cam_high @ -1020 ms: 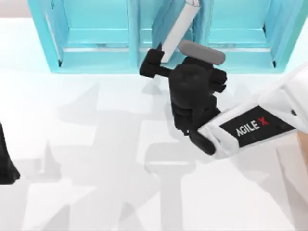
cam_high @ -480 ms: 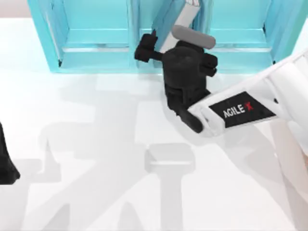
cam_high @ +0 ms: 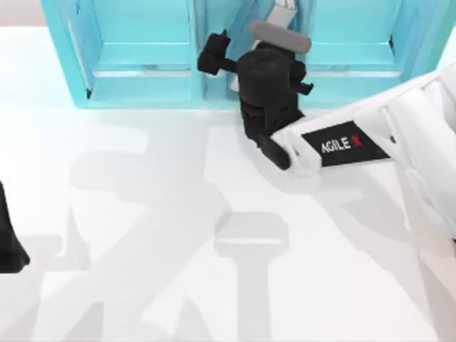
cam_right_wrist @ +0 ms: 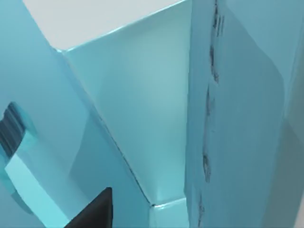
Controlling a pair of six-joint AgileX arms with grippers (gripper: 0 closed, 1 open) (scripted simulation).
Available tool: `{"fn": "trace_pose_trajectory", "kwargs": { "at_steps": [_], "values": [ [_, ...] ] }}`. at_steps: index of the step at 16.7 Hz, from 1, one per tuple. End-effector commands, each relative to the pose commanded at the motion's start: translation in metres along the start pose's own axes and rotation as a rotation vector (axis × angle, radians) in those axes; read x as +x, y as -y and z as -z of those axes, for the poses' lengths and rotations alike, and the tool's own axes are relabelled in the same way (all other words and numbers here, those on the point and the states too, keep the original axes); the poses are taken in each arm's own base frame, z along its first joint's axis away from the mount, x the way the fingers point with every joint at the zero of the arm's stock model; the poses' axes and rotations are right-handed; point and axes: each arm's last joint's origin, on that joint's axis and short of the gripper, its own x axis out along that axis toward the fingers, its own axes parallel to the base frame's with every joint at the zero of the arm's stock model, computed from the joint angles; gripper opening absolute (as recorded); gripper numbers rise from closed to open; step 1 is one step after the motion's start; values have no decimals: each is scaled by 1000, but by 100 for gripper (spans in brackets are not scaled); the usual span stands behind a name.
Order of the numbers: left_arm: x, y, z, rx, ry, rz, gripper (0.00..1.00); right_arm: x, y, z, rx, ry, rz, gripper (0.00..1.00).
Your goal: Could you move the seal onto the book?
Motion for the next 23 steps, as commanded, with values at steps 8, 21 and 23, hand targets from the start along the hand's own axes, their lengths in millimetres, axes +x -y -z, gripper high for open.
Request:
{"fn": "trace_pose_trajectory", "kwargs": {
  "at_steps": [8,21,23],
  "values": [
    [0,0,0,0,0,0,100,0,0,0,0,0,0,55],
    [0,0,0,0,0,0,100,0,0,0,0,0,0,0],
    [0,0,0,0,0,0,100,0,0,0,0,0,0,0]
  ]
}}
